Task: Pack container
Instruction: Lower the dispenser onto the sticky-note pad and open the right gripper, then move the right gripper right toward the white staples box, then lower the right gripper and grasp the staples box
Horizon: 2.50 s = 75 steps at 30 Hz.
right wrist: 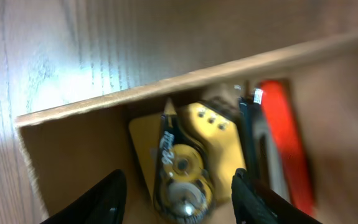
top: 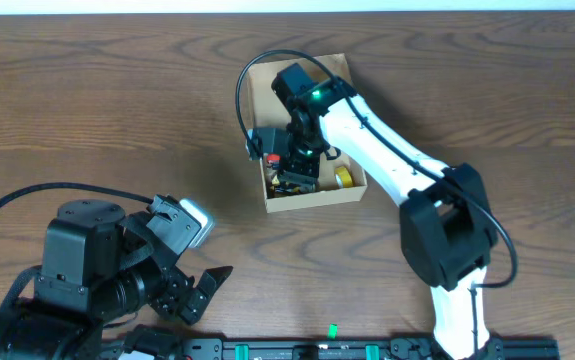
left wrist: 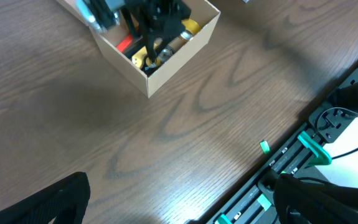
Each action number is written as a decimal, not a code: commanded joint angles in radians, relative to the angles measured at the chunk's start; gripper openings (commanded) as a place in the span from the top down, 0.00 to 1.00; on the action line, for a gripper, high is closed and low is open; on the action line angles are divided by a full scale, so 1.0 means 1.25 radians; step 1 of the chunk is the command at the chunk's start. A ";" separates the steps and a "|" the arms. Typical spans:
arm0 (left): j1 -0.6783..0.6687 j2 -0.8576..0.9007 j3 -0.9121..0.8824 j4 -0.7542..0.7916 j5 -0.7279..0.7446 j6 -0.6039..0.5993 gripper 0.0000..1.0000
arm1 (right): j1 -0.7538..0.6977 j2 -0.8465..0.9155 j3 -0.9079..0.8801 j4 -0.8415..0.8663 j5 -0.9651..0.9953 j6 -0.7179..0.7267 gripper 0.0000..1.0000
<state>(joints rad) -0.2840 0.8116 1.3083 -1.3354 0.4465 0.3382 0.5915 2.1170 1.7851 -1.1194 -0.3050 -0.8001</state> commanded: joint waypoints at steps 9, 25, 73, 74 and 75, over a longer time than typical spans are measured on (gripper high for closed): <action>0.002 -0.001 0.013 -0.002 0.012 0.005 0.05 | -0.046 -0.237 0.060 0.016 0.121 0.159 0.37; 0.002 -0.001 0.013 -0.002 0.012 0.005 0.05 | -0.421 -0.271 0.052 -0.093 0.166 0.335 0.26; 0.002 -0.001 0.013 -0.002 0.012 0.005 0.05 | -0.588 -0.298 -0.570 0.289 0.276 0.238 0.01; 0.002 -0.001 0.013 -0.002 0.012 0.005 0.05 | -0.593 -0.293 -0.570 0.292 0.284 0.238 0.01; 0.002 -0.001 0.013 -0.002 0.012 0.005 0.05 | -0.598 -0.289 -0.570 0.293 0.284 0.238 0.01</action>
<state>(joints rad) -0.2840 0.8116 1.3087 -1.3357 0.4465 0.3382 -0.1379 1.7374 1.0767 -0.7570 0.0063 -0.4911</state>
